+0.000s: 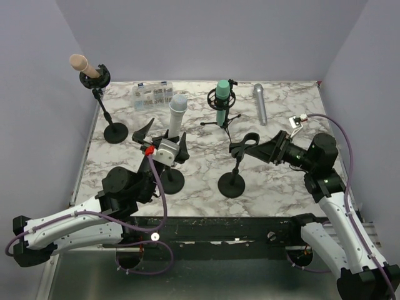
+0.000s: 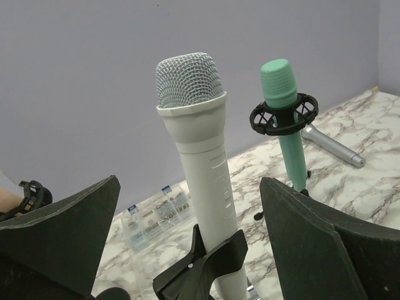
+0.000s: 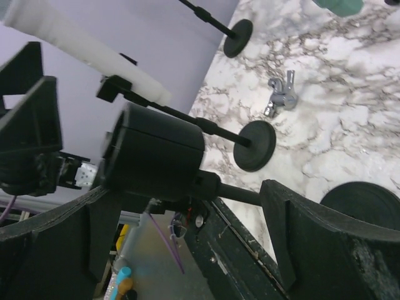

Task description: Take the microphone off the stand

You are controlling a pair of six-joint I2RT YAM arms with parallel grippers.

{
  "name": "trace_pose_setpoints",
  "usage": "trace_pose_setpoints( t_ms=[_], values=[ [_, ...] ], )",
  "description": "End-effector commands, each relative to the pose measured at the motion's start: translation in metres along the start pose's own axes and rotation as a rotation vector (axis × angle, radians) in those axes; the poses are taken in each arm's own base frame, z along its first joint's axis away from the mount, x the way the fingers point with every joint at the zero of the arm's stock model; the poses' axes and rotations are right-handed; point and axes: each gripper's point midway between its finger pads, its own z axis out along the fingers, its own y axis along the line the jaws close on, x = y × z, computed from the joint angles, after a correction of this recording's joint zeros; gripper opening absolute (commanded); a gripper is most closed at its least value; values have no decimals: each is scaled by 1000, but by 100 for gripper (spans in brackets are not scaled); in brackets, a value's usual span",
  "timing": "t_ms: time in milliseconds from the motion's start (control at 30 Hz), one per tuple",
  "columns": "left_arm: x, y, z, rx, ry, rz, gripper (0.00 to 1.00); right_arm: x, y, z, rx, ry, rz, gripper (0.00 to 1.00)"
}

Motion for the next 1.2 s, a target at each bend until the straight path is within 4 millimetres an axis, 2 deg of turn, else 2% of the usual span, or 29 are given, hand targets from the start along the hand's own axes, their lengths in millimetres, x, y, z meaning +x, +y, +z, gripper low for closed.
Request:
trace_pose_setpoints(
  t_ms=[0, 200, 533, 767, 933, 1167],
  values=[
    [4, -3, 3, -9, 16, 30, 99, -17, 43, -4, -139, -15, -69, 100],
    [6, -7, 4, 1, 19, 32, 99, -20, 46, -2, -169, -48, 4, 100],
    [5, -10, 4, 13, 19, 30, 98, -21, 36, 7, -149, -10, 44, 100],
    [4, -10, 3, 15, 16, 26, 98, -12, 15, 12, -85, 23, 64, 83],
    [3, -12, 3, 21, 16, 9, 99, 3, -7, 14, -17, 73, 87, 73],
    [-8, -25, -2, 127, 10, -113, 99, 28, -38, 12, 69, 136, 127, 67]
  ],
)
